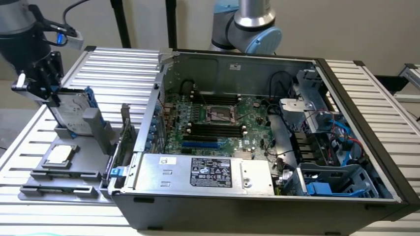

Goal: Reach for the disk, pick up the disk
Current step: 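Pick up the disk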

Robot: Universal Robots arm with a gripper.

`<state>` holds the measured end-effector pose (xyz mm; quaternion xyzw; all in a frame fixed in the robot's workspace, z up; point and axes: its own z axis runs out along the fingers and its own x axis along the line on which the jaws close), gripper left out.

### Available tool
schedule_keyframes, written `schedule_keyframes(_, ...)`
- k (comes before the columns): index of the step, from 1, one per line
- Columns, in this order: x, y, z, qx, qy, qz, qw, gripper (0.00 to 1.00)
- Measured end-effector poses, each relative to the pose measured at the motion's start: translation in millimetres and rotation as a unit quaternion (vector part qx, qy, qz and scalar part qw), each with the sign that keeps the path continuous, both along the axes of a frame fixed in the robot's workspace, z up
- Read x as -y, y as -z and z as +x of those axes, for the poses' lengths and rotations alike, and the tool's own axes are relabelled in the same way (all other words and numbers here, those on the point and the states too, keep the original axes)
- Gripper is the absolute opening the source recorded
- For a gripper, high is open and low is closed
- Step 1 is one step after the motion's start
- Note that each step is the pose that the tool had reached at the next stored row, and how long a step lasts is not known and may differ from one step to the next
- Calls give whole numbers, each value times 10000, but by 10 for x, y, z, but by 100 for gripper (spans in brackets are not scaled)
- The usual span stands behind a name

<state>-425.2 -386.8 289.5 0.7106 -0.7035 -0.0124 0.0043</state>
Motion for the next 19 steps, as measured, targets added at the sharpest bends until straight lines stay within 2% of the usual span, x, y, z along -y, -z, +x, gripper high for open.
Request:
schedule_keyframes(4, 33, 0, 0, 0, 0, 0, 10000, 33)
schedule_keyframes(19, 34, 0, 0, 1, 0, 0, 10000, 33)
